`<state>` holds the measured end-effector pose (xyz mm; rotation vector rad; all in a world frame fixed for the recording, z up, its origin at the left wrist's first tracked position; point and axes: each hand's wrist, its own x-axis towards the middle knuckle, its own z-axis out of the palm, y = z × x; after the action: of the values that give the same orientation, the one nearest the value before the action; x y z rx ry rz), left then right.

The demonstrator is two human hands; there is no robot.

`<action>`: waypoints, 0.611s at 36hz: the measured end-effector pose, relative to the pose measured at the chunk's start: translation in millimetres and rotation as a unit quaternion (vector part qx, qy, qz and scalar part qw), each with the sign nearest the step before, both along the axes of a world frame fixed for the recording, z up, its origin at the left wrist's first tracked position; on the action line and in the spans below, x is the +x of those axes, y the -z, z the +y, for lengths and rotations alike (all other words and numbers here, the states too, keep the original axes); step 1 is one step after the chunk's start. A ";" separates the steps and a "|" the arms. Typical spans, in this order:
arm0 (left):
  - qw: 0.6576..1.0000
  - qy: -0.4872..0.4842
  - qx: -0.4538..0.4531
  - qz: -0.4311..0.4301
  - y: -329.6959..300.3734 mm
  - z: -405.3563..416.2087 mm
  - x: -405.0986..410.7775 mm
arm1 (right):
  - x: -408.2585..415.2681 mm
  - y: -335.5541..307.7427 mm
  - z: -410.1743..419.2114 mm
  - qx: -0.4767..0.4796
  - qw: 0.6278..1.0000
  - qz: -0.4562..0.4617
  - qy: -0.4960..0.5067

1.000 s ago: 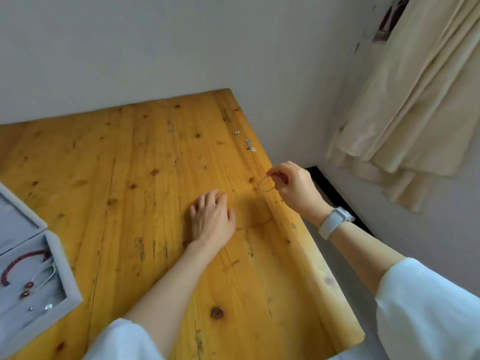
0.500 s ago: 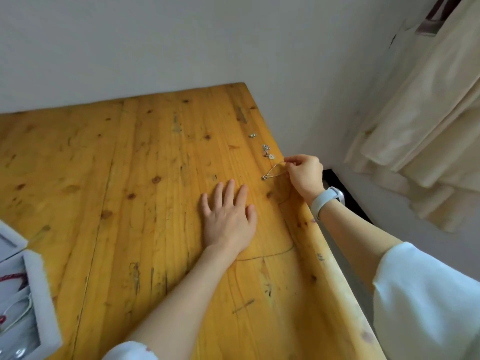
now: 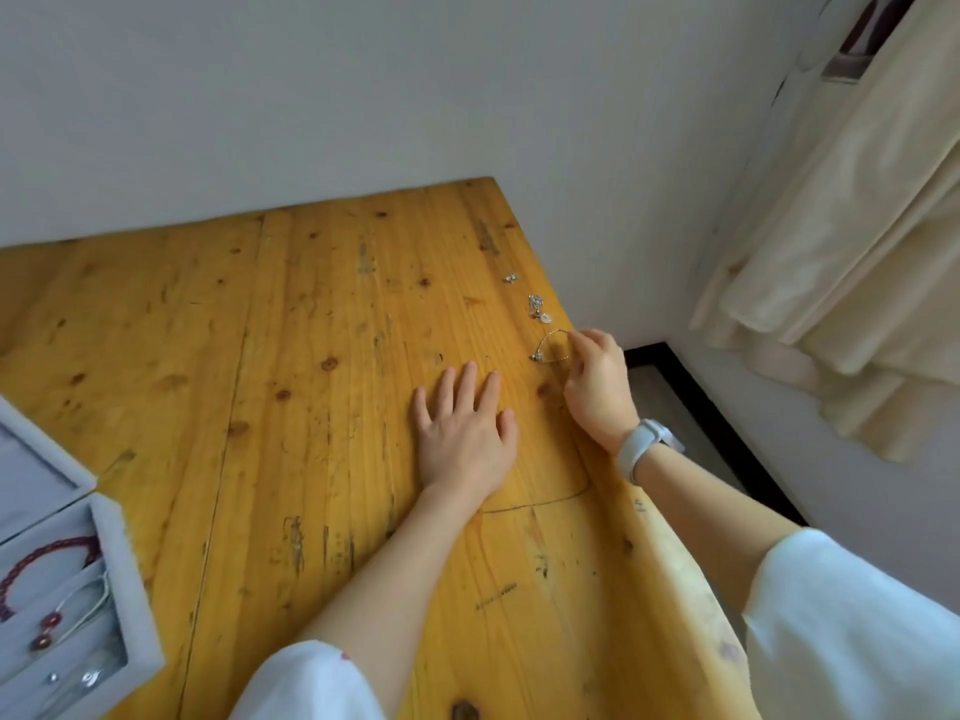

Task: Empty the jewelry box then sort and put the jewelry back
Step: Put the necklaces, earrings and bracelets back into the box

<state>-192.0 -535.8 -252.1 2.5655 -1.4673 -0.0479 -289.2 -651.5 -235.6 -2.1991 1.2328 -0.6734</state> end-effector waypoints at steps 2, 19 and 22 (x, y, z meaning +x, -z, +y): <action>1.000 0.003 0.004 0.005 0.1 1.2 0.9 | -5.2 3.4 14.4 -0.002 1.000 0.000 -0.014; 0.982 -0.114 -0.149 0.022 -32.9 178.7 38.9 | 36.4 -11.9 158.6 -0.013 0.978 0.047 -0.205; 0.976 -0.154 -0.153 -0.001 -40.5 227.4 59.0 | 67.4 -18.2 199.5 -0.002 0.966 0.039 -0.257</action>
<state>-133.0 -308.4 -211.5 2.4987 -0.9713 0.2069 -221.8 -452.0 -217.5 -2.4245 0.6391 -0.3774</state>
